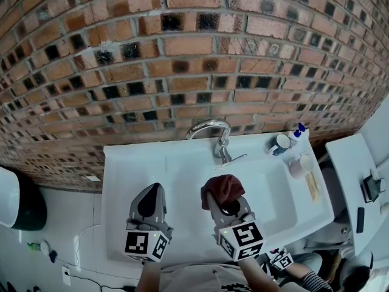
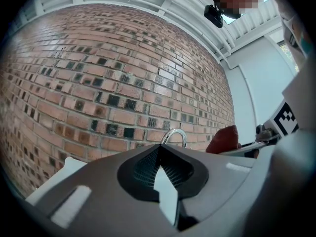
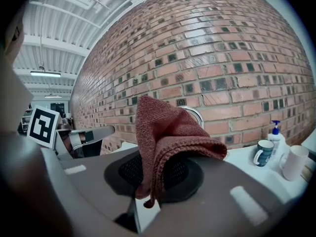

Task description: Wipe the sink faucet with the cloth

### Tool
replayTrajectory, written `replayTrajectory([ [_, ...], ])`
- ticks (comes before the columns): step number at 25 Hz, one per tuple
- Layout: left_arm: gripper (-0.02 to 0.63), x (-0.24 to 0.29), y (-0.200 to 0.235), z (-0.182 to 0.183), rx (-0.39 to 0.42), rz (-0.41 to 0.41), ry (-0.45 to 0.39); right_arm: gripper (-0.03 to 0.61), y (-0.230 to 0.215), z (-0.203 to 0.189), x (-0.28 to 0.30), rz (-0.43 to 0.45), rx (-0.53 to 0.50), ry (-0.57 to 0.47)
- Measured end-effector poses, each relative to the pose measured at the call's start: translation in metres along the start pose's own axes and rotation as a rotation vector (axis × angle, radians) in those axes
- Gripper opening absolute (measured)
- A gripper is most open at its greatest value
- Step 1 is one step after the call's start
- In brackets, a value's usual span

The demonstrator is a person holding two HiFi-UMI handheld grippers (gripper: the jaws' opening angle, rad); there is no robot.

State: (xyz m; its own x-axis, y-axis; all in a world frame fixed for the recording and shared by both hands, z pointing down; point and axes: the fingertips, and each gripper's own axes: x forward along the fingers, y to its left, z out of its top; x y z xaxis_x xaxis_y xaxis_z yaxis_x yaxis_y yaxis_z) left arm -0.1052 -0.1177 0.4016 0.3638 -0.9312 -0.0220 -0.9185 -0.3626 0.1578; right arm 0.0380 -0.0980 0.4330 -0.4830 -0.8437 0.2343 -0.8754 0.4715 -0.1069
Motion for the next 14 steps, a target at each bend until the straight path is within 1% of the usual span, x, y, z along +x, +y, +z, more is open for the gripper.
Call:
replayTrajectory([
  [14, 0.006, 0.0016, -0.0001, -0.0017, 0.003, -0.007, -0.005, 0.052, 0.0024, 0.0011, 0.0017, 0.009, -0.013, -0.005],
])
